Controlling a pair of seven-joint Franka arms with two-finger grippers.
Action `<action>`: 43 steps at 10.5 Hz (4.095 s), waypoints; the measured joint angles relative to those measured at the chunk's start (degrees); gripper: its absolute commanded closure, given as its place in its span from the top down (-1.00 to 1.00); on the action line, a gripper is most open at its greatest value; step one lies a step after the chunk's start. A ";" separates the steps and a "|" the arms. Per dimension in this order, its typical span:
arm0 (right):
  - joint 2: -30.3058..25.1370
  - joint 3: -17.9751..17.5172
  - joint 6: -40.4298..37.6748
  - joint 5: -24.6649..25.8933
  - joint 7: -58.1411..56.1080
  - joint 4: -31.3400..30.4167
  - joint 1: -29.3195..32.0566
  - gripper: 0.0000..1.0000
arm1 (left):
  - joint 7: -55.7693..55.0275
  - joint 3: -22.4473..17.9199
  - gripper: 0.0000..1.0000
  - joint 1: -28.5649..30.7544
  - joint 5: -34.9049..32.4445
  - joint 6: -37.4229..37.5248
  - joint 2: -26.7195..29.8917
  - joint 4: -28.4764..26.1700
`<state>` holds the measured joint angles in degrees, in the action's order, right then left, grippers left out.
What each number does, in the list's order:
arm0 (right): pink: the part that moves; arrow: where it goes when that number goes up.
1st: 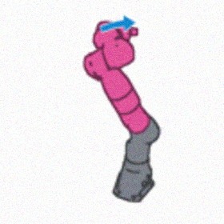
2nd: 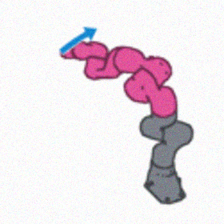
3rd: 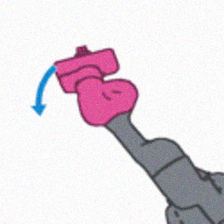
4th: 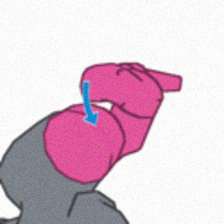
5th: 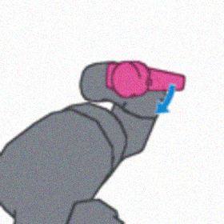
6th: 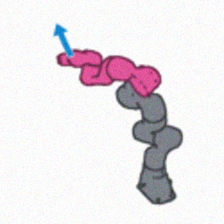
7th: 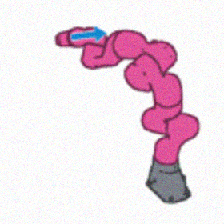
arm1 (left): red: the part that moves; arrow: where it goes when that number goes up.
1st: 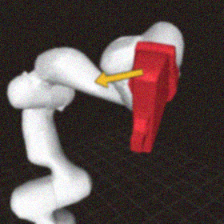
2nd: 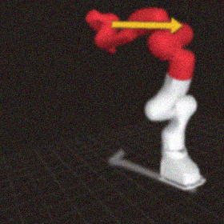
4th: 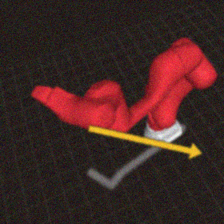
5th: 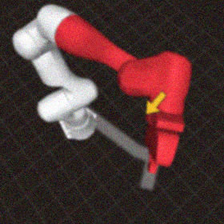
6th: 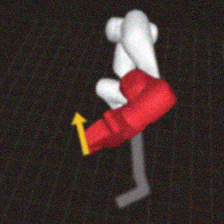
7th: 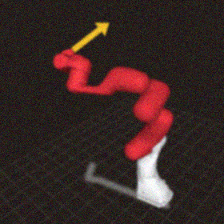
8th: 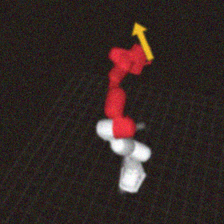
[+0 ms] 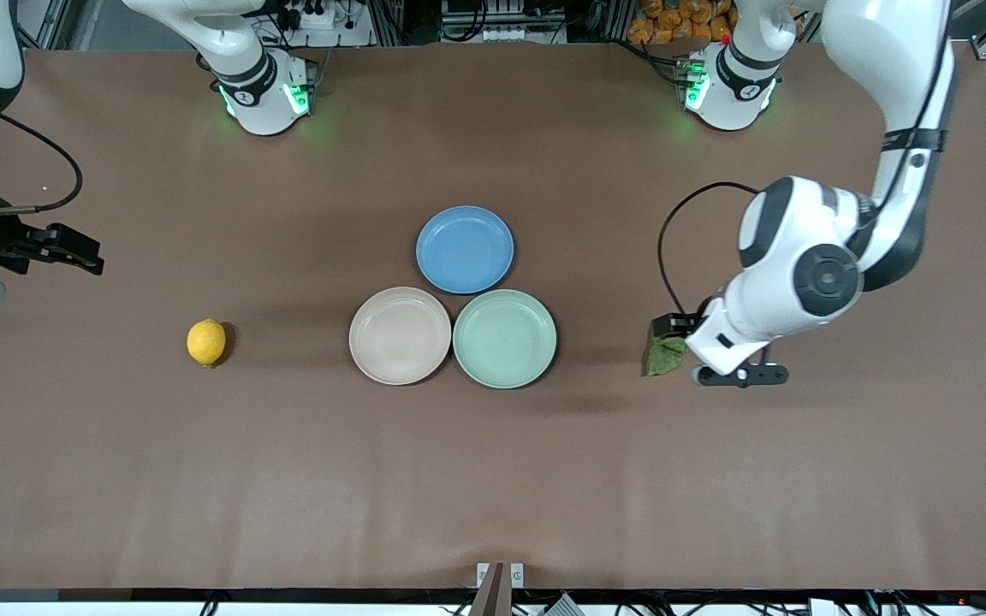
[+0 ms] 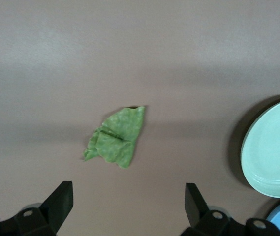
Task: Place lemon and lettuce in plates
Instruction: 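Lower the left gripper onto the lettuce while the right gripper reaches the lemon, then close the right gripper on the lemon while the left gripper grasps the lettuce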
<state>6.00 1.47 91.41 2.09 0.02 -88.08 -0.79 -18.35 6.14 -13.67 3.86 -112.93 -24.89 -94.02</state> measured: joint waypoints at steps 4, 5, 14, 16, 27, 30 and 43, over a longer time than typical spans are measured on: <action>0.05 0.02 0.61 0.00 0.00 -1.25 0.02 1.00 | -0.03 0.01 1.00 -1.05 0.00 -0.84 -2.51 -0.58; 0.12 0.02 1.95 -0.01 0.00 -2.46 0.02 1.00 | -0.03 0.01 1.00 -1.52 0.00 -0.93 -3.00 -0.59; 2.23 0.30 27.96 -0.04 -0.11 -23.70 0.36 1.00 | -0.02 -0.30 1.00 -2.68 -4.35 -1.55 -9.57 -0.55; 3.60 0.42 32.85 -0.04 -0.55 -26.57 0.54 1.00 | 0.05 -0.30 1.00 -2.69 -4.84 -1.56 -10.29 -0.54; 17.54 0.64 53.64 0.01 -6.21 -33.03 2.23 1.00 | 0.53 -0.30 1.00 -2.76 -9.00 -2.39 -15.43 -0.52; 19.19 0.65 55.77 0.01 -6.62 -33.06 3.03 0.69 | 0.53 -0.29 1.00 -2.78 -9.21 -2.62 -16.14 -0.51; 20.31 0.60 56.28 -0.02 -6.50 -33.03 3.03 -0.30 | 3.68 -0.39 1.00 -2.57 -12.11 -3.22 -17.01 0.20</action>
<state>26.31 2.07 147.69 2.07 -6.48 -121.11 2.24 -14.68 5.76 -16.24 -8.25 -116.15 -41.90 -93.82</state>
